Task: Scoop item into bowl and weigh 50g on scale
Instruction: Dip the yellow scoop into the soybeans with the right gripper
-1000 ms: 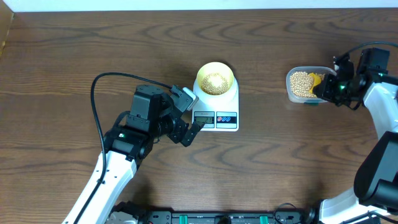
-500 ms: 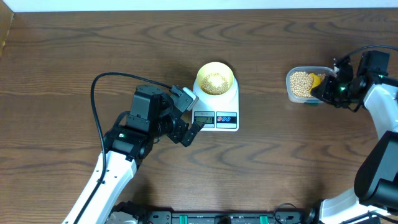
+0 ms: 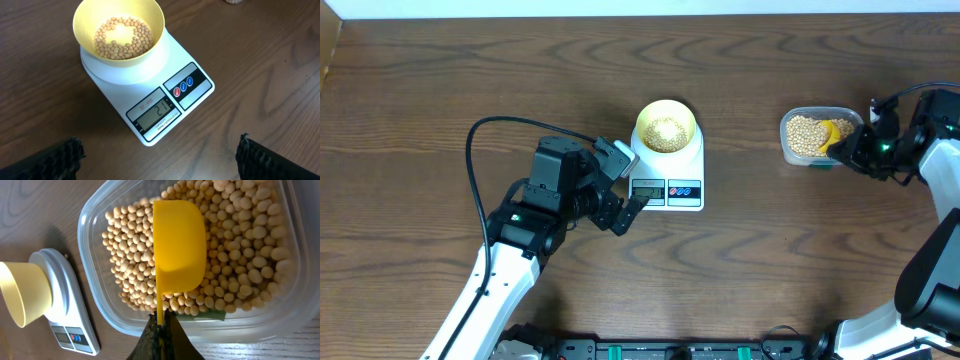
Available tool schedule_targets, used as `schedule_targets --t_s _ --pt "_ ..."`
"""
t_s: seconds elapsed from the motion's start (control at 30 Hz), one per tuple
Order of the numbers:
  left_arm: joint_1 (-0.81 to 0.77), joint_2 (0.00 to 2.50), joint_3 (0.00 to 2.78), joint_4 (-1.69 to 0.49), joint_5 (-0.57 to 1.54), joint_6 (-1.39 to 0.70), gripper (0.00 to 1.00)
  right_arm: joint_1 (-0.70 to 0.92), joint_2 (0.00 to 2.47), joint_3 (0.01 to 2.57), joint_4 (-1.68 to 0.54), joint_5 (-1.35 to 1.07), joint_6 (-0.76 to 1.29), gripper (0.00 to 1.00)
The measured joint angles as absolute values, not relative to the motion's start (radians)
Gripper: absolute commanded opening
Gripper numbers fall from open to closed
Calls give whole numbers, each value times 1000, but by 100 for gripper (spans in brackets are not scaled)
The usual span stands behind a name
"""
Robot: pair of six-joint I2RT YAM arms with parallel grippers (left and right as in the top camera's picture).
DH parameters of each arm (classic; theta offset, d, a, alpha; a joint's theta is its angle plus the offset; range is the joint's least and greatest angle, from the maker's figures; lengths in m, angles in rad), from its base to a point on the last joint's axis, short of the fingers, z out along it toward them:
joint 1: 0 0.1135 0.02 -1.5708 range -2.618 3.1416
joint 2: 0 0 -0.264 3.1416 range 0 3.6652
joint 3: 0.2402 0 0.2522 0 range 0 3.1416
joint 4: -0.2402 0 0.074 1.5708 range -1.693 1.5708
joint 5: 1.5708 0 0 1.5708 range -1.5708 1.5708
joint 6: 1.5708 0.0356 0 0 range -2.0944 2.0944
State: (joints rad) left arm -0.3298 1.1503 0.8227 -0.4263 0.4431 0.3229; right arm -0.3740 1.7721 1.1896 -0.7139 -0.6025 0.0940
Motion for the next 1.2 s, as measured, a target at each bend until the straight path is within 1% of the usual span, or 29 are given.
schedule_targets --t_s 0.3,0.77,1.2 --pt "-330 1150 823 -426 443 323 100 -376 1773 1187 -703 -614 107 1" --pt "-330 1150 823 -426 443 323 100 -382 1773 1099 -578 -680 164 1" --pt "-330 1150 823 -426 443 323 100 -382 1773 1076 -529 -726 235 1"
